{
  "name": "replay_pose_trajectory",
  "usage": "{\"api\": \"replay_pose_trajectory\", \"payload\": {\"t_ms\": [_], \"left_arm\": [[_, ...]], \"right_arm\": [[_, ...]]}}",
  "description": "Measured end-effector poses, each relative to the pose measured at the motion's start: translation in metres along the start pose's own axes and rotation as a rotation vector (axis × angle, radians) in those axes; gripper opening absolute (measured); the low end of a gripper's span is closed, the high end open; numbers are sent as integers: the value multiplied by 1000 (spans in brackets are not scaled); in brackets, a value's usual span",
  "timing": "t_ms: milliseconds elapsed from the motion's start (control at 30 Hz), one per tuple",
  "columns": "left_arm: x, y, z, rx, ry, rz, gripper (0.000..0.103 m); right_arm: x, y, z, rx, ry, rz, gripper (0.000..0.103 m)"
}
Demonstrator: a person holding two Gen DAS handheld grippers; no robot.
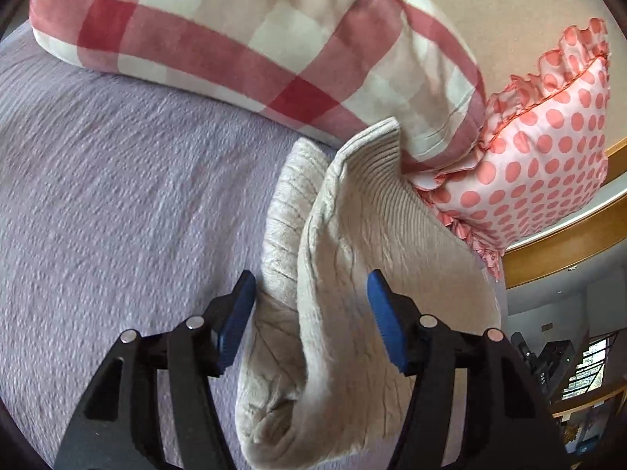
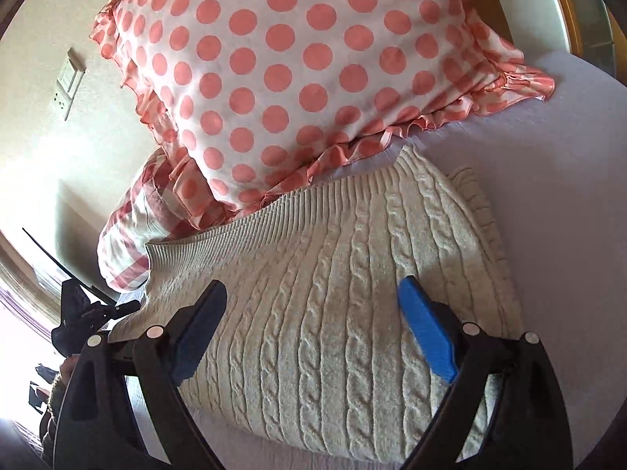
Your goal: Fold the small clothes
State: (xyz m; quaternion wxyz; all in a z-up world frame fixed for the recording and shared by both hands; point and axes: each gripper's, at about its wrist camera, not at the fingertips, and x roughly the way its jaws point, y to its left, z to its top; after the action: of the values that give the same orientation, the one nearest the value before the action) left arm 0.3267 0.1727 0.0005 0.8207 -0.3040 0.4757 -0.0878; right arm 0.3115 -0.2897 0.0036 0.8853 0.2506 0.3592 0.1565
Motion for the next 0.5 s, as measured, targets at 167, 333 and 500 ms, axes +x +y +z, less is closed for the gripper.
{"api": "replay_pose_trajectory", "payload": {"t_ms": [167,333,500], "left_arm": [[14,4,1,-100,26,-16,15],[-8,-40,4,-51,-14,-49,12],[-16,-173,-7,143,-44,-117,12]], "right_arm": [[-2,3,4,12,-19,27,92],[-16,-10,8,90,-72,87,92],[-40,-27,15,161,-162,91,92]]}}
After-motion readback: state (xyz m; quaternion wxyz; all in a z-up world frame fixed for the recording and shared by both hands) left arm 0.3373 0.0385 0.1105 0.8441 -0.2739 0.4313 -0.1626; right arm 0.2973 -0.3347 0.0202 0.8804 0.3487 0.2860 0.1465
